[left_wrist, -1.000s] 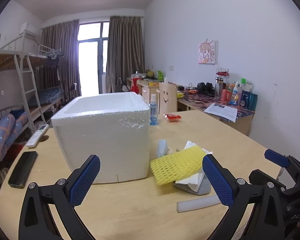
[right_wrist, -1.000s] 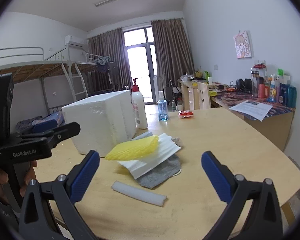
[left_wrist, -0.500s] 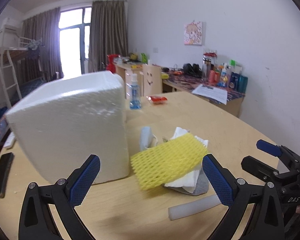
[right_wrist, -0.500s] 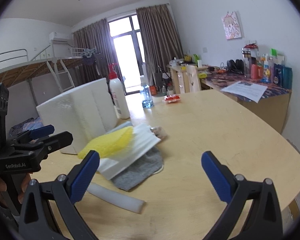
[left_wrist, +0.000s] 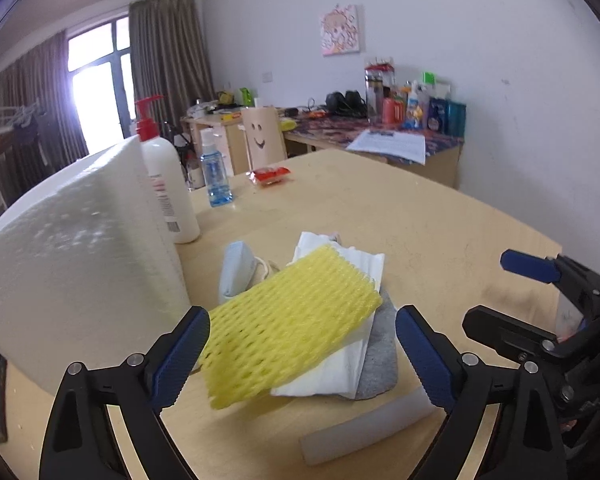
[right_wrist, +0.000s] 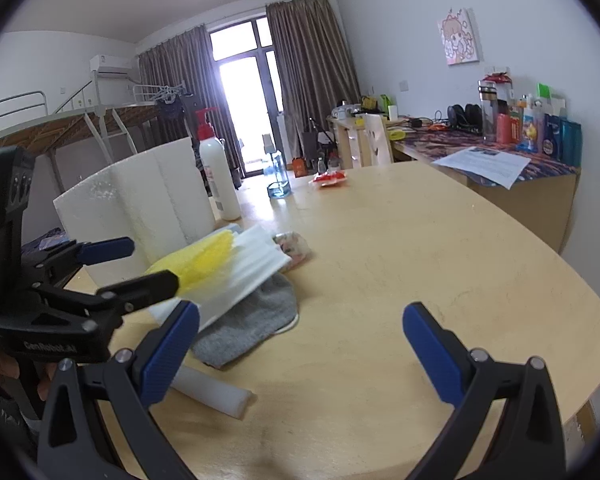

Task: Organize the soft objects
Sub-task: 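Reach the left tool to the yellow mesh net and close on it, then lift the yellow mesh net with the left tool while the right tool grasps the white tissue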

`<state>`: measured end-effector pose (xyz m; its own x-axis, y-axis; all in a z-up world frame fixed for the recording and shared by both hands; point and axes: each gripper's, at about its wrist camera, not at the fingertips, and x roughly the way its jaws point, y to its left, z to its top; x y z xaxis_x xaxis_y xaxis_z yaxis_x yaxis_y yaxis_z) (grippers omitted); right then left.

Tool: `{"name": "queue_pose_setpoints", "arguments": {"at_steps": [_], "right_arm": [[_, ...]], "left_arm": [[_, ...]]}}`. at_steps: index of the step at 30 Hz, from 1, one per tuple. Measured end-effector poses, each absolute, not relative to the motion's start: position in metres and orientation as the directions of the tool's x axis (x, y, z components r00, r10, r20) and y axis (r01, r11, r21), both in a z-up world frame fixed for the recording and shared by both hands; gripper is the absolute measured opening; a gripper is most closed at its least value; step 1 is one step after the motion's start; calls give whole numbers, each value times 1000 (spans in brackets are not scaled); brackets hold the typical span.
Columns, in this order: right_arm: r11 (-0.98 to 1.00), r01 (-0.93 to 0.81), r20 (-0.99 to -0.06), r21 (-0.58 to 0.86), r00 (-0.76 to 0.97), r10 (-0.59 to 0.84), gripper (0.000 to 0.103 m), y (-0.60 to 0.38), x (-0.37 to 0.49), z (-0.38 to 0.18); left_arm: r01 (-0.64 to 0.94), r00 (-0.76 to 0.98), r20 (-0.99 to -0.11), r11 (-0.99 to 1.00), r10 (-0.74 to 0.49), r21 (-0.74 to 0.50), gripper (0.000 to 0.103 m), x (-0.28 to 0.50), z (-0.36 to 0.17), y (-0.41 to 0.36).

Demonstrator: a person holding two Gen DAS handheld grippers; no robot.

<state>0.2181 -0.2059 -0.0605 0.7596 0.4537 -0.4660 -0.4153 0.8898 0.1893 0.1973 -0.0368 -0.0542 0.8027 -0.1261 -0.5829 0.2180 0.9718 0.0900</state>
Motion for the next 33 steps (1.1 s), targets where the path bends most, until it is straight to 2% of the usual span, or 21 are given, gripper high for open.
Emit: {"name": "queue_pose_setpoints", "arguments": {"at_steps": [5,6,10,12,16,18,21,25,30,33], "right_arm": [[888,-422,-475,181,754,455,103,-205,219,-64],[888,-424,-476,180,752,456,103,-205,219,-64],[890,-421,-478,176,753,451,103,-205,222,-65],[893,-415,-485,172,754,444,103,-206,223,-66],[895,-414,-491,165,753,439,103,-205,226,-67],[897,-413,-494,158,753,434,103,-204,226,-68],[896,-414,-496,161,751,436,103,-204,227,-67],[895,-415,-501,163,747,437,103,-202,228,-67],[899,-403,-512,173,743,431,103,-200,231,-67],[897,-414,-524,158,734,431,103,-193,231,-67]], "left_arm": [[220,801,-589,968,-110,119,93,204,-58,-38],[220,799,-592,968,-107,122,88,206,-59,-37],[224,784,-611,967,-104,123,81,215,-64,-36],[233,778,-618,966,-116,112,69,216,-65,-35],[258,768,-624,962,-146,93,57,218,-68,-36],[268,760,-632,959,-149,96,43,218,-71,-38],[287,757,-627,956,-182,69,36,216,-70,-36],[303,758,-614,952,-218,36,33,211,-68,-33],[332,752,-590,942,-294,-46,24,206,-64,-23],[334,768,-565,941,-302,-50,19,199,-61,-21]]}}
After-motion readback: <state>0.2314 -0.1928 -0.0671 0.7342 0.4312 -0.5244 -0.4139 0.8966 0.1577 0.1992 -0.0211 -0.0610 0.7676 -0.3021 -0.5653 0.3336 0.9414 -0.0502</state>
